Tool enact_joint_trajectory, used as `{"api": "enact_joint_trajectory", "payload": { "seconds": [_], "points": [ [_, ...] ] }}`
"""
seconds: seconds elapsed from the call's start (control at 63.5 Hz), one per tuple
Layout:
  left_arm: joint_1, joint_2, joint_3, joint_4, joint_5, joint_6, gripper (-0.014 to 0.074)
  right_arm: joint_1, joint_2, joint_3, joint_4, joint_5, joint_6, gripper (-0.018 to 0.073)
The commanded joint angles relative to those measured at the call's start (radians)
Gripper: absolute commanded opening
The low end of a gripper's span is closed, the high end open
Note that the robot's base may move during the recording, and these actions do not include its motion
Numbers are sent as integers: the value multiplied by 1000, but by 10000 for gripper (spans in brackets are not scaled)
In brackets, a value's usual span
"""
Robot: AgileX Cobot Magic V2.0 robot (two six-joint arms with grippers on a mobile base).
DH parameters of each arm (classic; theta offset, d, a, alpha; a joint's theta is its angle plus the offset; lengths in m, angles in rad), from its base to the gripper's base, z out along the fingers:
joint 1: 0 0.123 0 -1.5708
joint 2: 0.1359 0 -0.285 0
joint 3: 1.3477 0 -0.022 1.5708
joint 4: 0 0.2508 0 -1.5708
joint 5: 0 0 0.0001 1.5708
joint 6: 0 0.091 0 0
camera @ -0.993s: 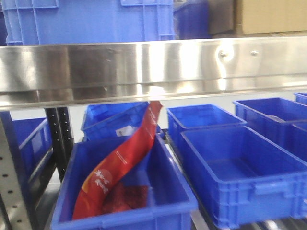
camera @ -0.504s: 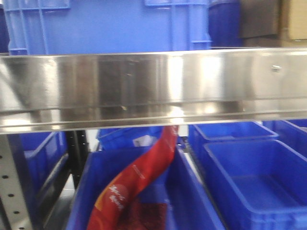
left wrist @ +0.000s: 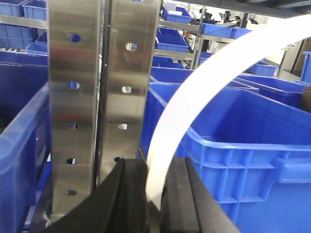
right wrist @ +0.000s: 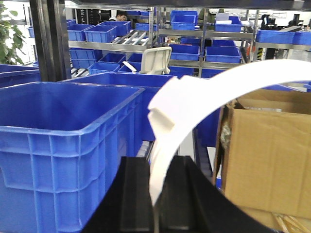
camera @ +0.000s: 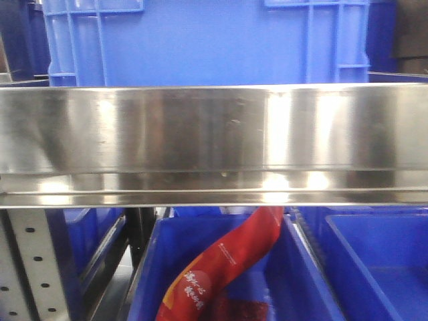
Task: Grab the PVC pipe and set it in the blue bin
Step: 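Move both held pipe pieces over the open blue bins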
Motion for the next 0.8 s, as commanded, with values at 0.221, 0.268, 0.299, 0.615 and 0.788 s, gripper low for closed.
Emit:
{"api": "enact_joint_trajectory", "payload": {
  "seconds": [0.221, 0.268, 0.299, 0.615, 0.788],
  "points": [
    [-6, -7, 1, 0, -27, -7, -111, 2, -6, 1, -10, -25, -9, -169],
    [-6, -7, 1, 0, -27, -7, -111, 2, -6, 1, -10, -25, -9, -169],
    [-6, -7, 1, 0, -27, -7, -111, 2, -6, 1, -10, -25, -9, -169],
    [-6, -7, 1, 0, -27, -7, -111, 2, -6, 1, -10, -25, -9, -169],
    [-6, -7, 1, 0, -27, -7, -111, 2, -6, 1, -10, -25, -9, -169]
  ]
}}
